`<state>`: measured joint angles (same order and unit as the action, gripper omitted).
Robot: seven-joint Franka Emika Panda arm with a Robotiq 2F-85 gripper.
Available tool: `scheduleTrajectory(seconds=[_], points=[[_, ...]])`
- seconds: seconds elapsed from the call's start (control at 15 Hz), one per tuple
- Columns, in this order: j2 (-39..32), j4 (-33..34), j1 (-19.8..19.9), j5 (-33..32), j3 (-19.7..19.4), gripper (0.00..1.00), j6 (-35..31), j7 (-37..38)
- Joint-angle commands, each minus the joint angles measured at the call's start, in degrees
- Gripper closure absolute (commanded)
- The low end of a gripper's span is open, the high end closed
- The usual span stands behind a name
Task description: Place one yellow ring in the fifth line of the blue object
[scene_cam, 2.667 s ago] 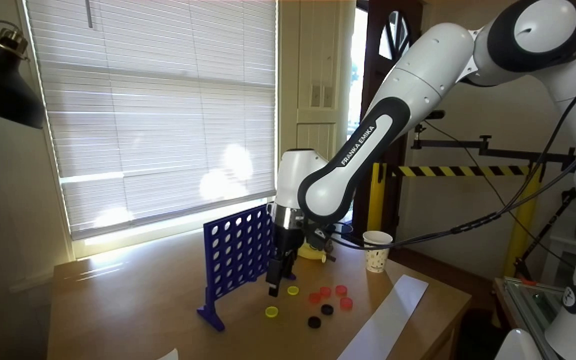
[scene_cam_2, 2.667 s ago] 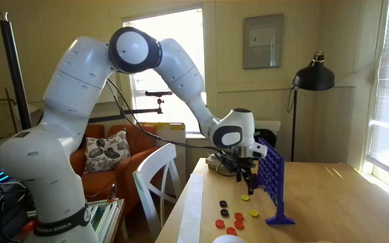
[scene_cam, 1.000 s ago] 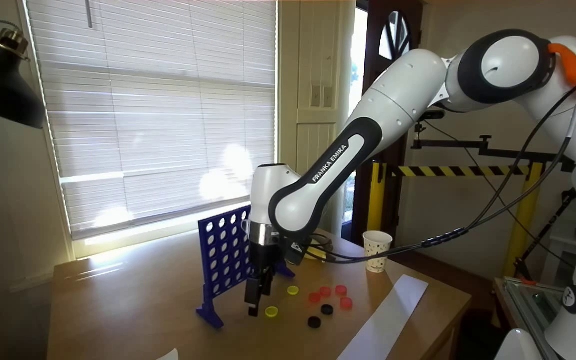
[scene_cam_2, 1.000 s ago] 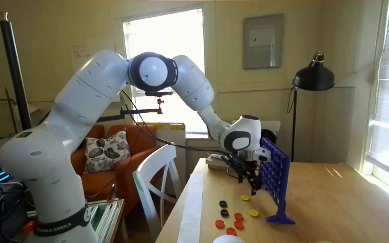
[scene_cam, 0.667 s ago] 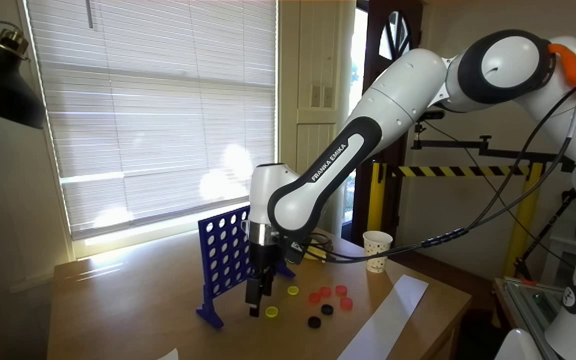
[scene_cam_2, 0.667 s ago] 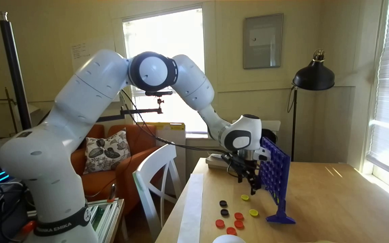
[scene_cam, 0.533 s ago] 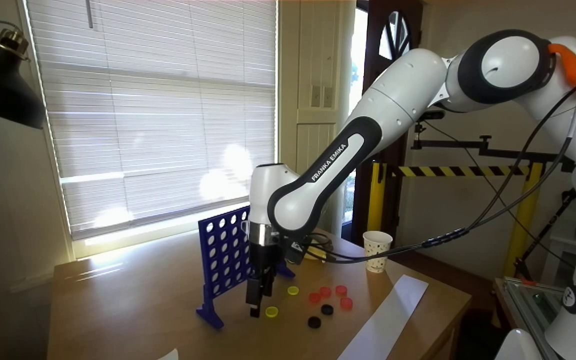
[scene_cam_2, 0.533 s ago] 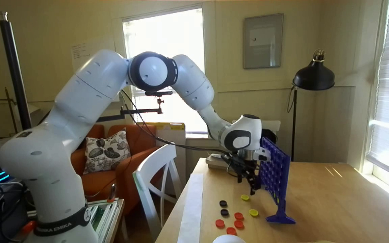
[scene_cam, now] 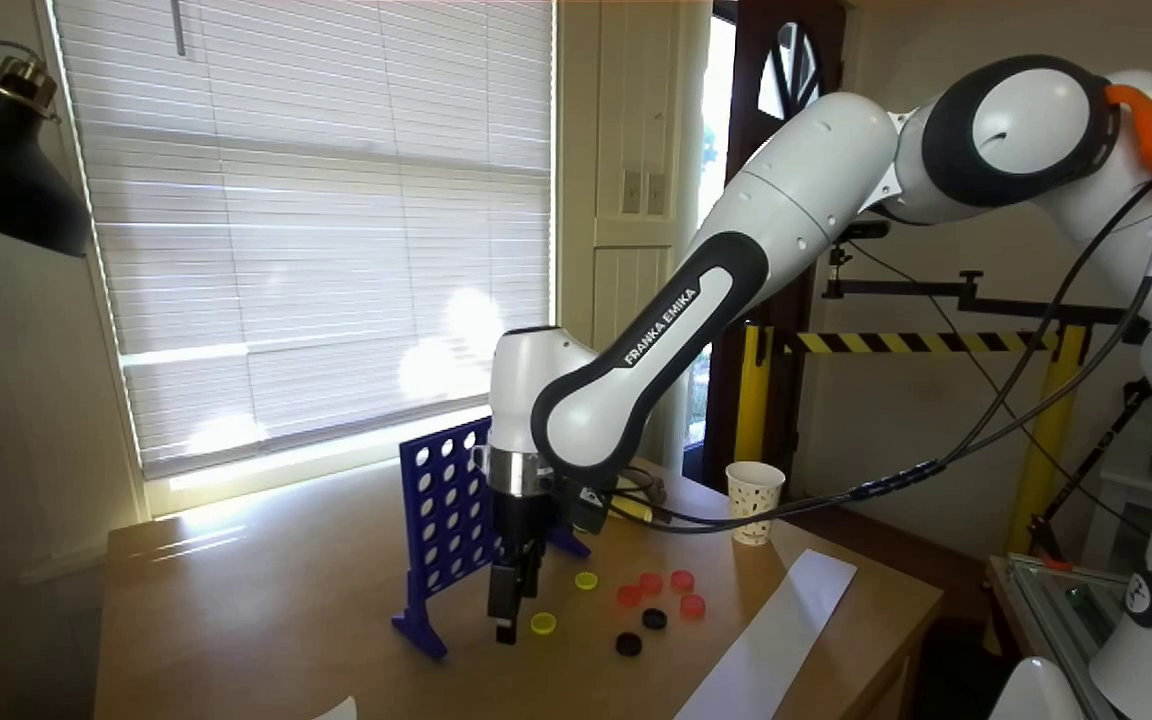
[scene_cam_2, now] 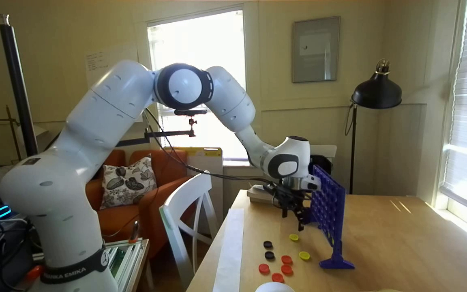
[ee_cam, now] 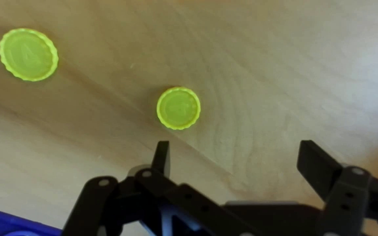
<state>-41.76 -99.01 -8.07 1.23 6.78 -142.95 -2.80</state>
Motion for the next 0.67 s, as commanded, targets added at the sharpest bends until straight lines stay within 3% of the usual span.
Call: scheduleTrajectory(seconds=[0.0,0.6], points=[[-1.45,3.11,-1.27,-1.67,-0.23,0.0,2.73,-0.05],[-0.82,2.38,-3.52,-0.84,-0.93,0.0,2.19,5.77]])
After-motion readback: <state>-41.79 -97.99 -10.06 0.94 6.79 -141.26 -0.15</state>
